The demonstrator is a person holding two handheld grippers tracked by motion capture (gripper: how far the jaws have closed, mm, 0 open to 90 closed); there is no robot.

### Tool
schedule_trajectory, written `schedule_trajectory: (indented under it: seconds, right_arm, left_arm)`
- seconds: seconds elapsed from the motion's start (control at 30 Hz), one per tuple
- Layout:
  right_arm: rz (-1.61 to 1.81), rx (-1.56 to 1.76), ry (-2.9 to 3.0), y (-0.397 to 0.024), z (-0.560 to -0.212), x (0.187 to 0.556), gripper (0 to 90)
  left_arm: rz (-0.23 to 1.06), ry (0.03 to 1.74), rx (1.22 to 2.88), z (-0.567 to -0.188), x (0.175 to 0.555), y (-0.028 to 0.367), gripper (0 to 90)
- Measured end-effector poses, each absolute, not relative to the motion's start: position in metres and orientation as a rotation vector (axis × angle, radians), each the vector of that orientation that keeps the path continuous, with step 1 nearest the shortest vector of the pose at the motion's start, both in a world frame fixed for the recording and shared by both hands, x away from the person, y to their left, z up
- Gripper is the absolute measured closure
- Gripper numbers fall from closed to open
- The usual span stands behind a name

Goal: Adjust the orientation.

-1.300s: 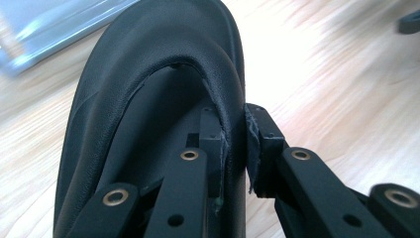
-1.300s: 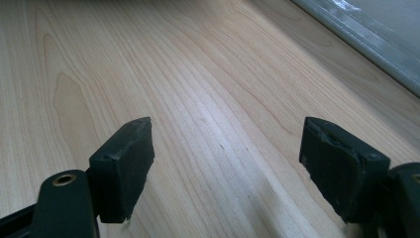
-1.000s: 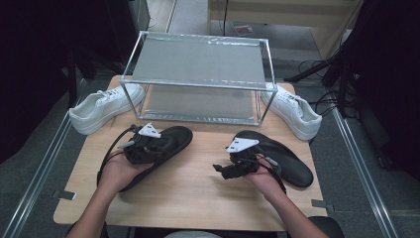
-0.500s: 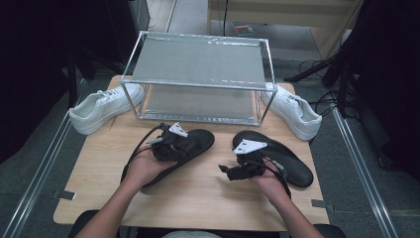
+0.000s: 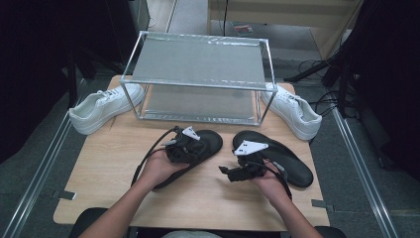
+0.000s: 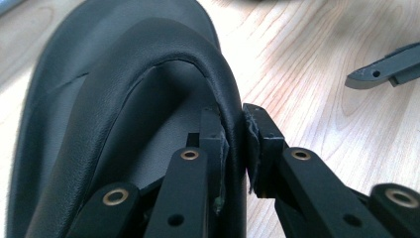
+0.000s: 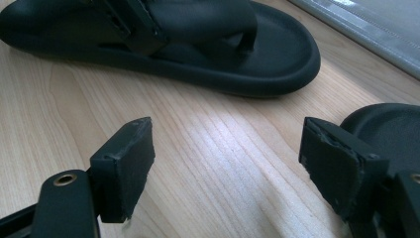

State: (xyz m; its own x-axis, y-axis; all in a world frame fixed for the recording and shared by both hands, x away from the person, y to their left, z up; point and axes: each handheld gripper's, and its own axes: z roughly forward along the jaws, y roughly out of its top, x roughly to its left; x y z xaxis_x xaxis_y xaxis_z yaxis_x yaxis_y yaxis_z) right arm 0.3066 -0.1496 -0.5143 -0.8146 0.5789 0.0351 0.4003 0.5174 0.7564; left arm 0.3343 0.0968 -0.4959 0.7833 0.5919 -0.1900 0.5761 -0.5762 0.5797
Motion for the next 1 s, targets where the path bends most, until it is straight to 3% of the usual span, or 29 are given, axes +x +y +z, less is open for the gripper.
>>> schedule_trajectory:
  seconds: [0.37,0.6,0.7,1.0]
  right_arm:
    - [1.171,0.811,2.544,-0.147,-0.516,0.306,21.6]
    - [1.180,0.825,2.536,-0.147,-0.516,0.306,20.8]
    - [1.195,0.814,2.527,-0.146,-0.515,0.304,19.9]
    - [1.236,0.870,2.521,-0.143,-0.515,0.306,18.0]
  left_arm:
    - [-0.013,0.877,2.313,-0.502,0.338,0.101,70.3]
    - [0.025,0.859,2.312,-0.496,0.336,0.106,57.2]
    - [0.028,0.845,2.308,-0.492,0.334,0.109,46.8]
    - [0.050,0.808,2.275,-0.477,0.326,0.129,41.8]
